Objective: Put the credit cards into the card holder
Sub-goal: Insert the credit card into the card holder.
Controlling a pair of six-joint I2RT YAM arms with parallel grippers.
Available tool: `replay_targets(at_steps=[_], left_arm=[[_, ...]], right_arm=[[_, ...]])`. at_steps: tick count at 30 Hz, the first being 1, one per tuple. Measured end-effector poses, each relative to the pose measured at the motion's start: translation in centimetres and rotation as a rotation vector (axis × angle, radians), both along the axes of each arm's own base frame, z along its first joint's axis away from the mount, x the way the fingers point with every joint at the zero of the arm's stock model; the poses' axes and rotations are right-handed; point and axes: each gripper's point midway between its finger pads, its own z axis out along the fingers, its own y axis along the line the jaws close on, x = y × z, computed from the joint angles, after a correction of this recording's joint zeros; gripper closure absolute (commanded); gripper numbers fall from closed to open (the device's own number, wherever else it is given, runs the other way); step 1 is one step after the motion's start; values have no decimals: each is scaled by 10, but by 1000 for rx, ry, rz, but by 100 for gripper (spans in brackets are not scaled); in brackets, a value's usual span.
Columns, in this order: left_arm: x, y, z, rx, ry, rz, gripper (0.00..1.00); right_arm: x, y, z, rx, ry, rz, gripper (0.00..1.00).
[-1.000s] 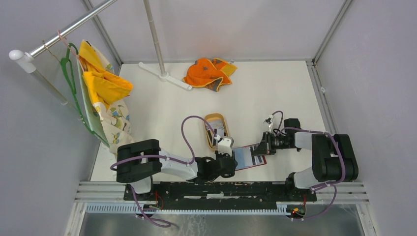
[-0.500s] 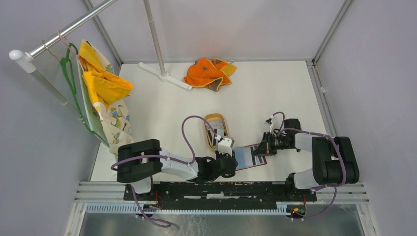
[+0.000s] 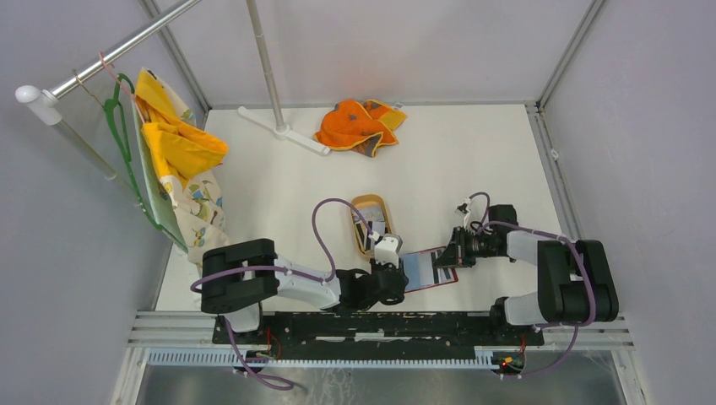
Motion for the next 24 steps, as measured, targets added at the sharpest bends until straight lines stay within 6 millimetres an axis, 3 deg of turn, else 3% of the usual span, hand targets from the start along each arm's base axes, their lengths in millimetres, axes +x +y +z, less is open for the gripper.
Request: replay_targets(at_steps=[24], left_arm=[[1,-1,0,5,0,1,69]], right_arm=[[-2,1,2,5,-17,-23,100]])
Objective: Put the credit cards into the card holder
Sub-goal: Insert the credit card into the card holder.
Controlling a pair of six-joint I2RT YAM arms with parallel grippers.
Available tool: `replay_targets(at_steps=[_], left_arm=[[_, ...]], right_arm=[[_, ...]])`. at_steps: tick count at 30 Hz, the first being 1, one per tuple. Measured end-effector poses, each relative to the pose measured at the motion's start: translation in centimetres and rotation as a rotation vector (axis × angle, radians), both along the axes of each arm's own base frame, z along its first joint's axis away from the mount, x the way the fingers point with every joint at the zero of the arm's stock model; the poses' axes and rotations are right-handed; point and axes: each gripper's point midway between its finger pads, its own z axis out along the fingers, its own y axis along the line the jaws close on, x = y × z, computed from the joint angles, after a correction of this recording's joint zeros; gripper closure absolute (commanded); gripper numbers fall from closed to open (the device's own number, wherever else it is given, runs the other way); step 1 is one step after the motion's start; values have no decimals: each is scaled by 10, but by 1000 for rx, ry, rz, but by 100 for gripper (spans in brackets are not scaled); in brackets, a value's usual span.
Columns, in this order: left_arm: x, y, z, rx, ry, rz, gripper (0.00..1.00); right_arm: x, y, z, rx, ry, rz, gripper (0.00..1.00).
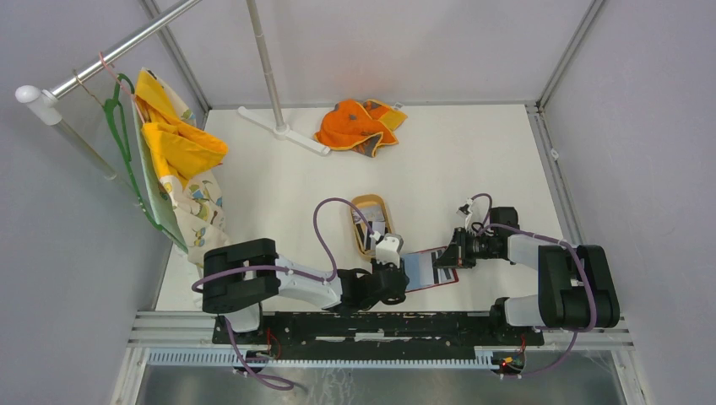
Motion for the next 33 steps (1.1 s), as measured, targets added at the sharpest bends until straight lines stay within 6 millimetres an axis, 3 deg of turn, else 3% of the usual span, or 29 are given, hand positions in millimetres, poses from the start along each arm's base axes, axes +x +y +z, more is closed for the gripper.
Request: replay_targets(at_steps=[33], left_arm=[[0,-3,0,5,1,0,63]], right_arm=[[-1,11,2,34,-9,28,97]])
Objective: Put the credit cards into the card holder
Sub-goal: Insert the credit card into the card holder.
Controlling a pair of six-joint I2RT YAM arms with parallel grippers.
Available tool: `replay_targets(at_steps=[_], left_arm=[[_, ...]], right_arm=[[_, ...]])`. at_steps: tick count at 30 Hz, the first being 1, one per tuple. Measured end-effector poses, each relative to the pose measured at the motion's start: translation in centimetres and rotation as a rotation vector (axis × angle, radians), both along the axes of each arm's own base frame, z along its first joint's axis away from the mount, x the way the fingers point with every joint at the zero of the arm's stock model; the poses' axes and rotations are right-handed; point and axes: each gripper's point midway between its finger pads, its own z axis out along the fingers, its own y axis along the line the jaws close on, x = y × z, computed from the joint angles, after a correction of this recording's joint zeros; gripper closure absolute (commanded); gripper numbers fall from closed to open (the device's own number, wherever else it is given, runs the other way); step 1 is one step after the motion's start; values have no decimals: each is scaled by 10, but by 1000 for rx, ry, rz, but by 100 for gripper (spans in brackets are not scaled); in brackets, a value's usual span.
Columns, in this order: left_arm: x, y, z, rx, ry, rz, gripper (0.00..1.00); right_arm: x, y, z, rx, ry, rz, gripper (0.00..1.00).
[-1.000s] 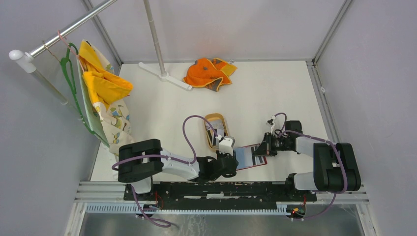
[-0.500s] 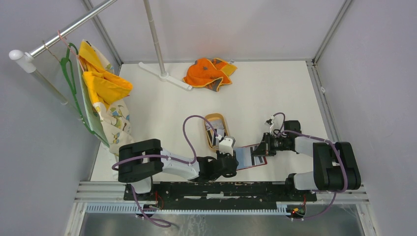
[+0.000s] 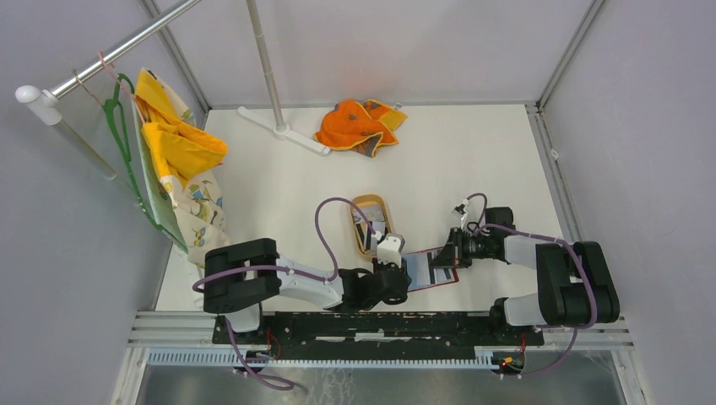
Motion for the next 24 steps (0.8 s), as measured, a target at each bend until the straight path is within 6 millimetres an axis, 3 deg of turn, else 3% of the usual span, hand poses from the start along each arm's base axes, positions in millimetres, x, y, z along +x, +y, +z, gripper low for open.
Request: replay_targets(at_steps=[12,24], left_arm=[[0,-2,1,-22,21,12,56],[-6,-1,4,-26,55,1,49]], right_arm=[[-5,10,-3,-2,-5,62,88],[-7,24,-1,-5,-25,152,68]])
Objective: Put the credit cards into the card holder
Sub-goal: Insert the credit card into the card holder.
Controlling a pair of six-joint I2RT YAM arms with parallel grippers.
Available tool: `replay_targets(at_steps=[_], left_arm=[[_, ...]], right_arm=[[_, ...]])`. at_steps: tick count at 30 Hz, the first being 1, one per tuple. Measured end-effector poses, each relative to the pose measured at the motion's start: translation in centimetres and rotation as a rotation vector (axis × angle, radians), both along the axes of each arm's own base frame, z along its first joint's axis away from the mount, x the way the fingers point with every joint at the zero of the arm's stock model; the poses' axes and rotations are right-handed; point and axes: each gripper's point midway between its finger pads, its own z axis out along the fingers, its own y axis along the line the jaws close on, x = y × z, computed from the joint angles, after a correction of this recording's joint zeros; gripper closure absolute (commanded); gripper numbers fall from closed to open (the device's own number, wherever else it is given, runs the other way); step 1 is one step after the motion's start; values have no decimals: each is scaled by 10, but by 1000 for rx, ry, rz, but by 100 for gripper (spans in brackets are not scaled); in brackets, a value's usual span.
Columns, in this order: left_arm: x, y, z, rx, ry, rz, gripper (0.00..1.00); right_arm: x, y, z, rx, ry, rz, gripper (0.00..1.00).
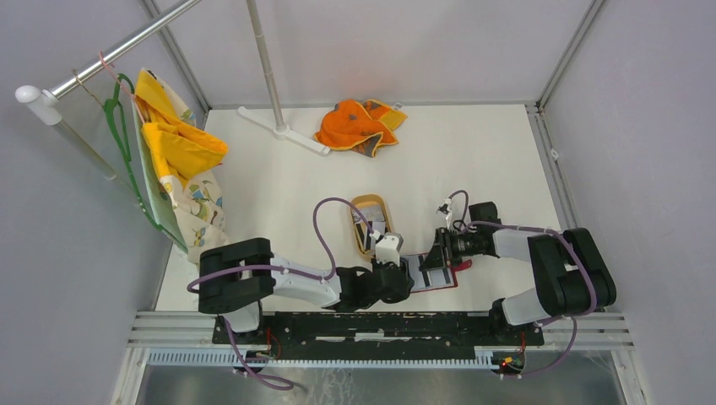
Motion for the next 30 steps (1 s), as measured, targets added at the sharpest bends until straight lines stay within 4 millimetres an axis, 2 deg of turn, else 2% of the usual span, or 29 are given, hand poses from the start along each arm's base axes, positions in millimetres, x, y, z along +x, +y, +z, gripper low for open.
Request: replay_targets(at_steps=[7,11,14,30], left_arm=[[-5,6,7,10,23,-12,48],[-6,7,25,-25,19,-11,60],[-5,7,35,-47,14,-9,64],[-3,20,10,42,31,4,70]], right_arm=[[2,0,4,-10,-33,43,57],[6,-3,7,-33,-90,64,55],[7,-5,7,-52,-126,75,53],[15,-17,7,-140,-243,131,50]])
